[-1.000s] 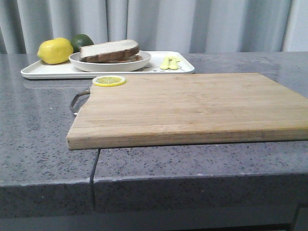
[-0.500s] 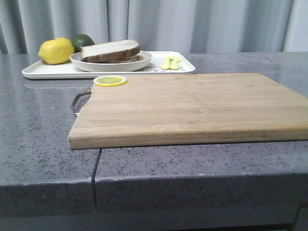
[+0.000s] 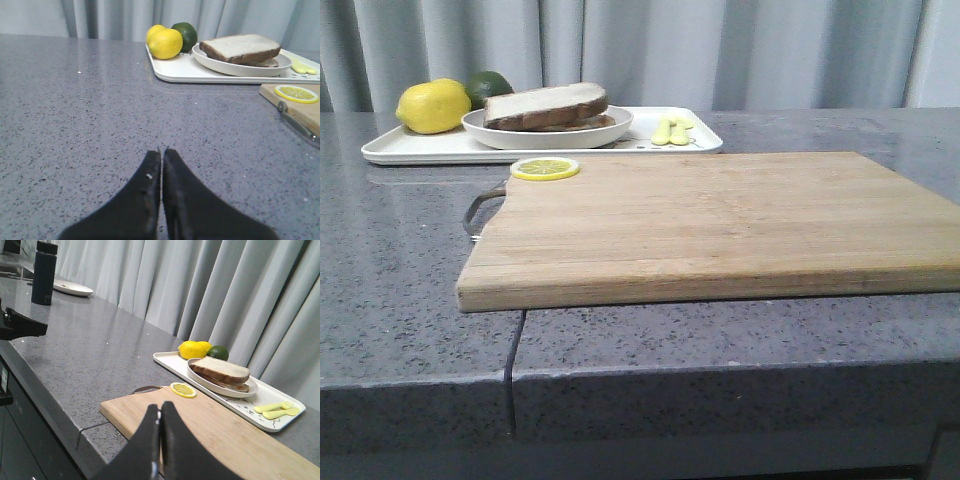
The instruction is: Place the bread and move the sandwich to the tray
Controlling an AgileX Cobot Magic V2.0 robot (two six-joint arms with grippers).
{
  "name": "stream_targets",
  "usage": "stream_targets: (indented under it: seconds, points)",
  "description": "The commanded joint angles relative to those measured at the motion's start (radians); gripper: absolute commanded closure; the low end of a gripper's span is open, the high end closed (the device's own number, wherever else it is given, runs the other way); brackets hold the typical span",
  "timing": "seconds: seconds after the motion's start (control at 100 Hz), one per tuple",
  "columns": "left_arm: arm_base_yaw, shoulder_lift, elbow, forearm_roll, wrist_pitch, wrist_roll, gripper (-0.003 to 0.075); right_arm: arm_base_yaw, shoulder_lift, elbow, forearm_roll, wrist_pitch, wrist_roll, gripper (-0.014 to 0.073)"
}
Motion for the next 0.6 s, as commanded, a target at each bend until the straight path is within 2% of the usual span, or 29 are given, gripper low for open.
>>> stream_targets:
  seconds: [0.0, 0.15, 0.59]
  points:
    - [0.002, -0.030, 0.015, 0.043, -0.036, -0.013, 0.0740, -0.002, -0.016, -0.027, 0.015, -0.074, -0.004, 0.0655]
    - [0.002, -0.030, 0.017, 0.057, 0.063, -0.013, 0.0740, -0.002, -0.016, -0.027, 0.015, -0.074, -0.004, 0.0655]
    - [0.001, -0.030, 0.015, 0.053, 0.057, -0.006, 0.0740, -0.002, -0.016, -0.027, 0.015, -0.074, -0.004, 0.0655]
